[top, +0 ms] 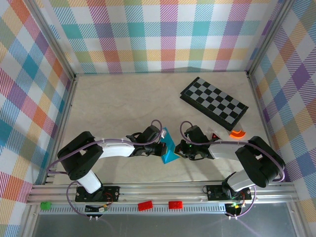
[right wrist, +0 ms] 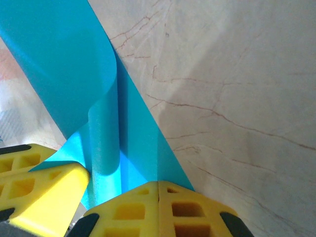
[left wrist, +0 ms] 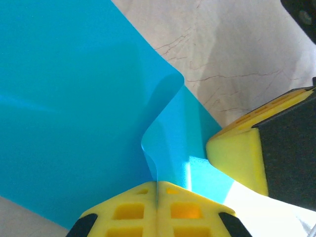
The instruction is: Fold a paper plane with a square sheet of paper (pick it up from the middle)
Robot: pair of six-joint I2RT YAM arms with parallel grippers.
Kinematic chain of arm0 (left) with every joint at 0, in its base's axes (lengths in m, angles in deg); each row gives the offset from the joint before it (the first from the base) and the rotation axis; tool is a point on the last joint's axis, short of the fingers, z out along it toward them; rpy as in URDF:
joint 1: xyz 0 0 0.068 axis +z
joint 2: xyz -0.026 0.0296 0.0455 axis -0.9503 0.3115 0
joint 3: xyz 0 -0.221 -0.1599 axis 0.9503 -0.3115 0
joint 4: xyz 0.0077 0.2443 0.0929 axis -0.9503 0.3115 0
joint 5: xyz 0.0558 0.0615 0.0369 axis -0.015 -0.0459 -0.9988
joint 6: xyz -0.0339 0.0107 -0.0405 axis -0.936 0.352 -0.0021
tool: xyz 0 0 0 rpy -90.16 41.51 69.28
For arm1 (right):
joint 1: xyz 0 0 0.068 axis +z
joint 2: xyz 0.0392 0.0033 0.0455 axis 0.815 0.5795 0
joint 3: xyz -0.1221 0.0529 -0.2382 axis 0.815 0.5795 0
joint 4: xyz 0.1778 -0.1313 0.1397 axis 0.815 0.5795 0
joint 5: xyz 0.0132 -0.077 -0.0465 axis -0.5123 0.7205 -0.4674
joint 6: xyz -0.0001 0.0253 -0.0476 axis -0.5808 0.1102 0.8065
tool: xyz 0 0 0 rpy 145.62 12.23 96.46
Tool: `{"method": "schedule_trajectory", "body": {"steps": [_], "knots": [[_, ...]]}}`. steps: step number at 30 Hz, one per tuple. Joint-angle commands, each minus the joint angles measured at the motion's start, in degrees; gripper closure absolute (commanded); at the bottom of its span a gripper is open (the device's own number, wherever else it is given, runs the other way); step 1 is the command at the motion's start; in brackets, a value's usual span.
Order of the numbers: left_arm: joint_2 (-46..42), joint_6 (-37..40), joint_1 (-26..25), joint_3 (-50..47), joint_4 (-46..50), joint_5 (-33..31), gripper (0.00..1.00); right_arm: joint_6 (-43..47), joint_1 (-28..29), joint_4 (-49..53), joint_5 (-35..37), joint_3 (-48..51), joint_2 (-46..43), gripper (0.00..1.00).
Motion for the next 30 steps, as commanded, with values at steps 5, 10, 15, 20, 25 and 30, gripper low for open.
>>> {"method": "schedule_trajectory", "body": {"steps": [5, 10, 15, 20, 25, 30], "knots": [[0.59, 3.12, 0.49, 1.61, 2.32, -3.02, 1.0, 1.03, -0.25, 4.92, 1.78, 1.54, -0.03, 0.96], [1.59, 4.03, 0.43, 2.27, 3.17, -3.44, 1.0, 1.07, -0.25, 5.04, 1.85, 1.52, -0.2, 0.96], [1.95, 4.12, 0.45, 2.28, 3.67, -3.59, 1.0, 1.16, -0.25, 5.23, 2.02, 1.52, -0.46, 0.96], [1.68, 4.29, 0.42, 2.19, 4.37, -4.51, 1.0, 1.07, -0.25, 5.25, 2.11, 1.52, -0.38, 0.96], [1.12, 4.37, 0.37, 2.0, 4.77, -5.12, 1.0, 1.07, -0.25, 5.22, 2.13, 1.52, -0.41, 0.96], [1.16, 4.53, 0.44, 2.07, 4.35, -5.38, 1.0, 1.07, -0.25, 5.26, 2.11, 1.52, -0.38, 0.96]]}}
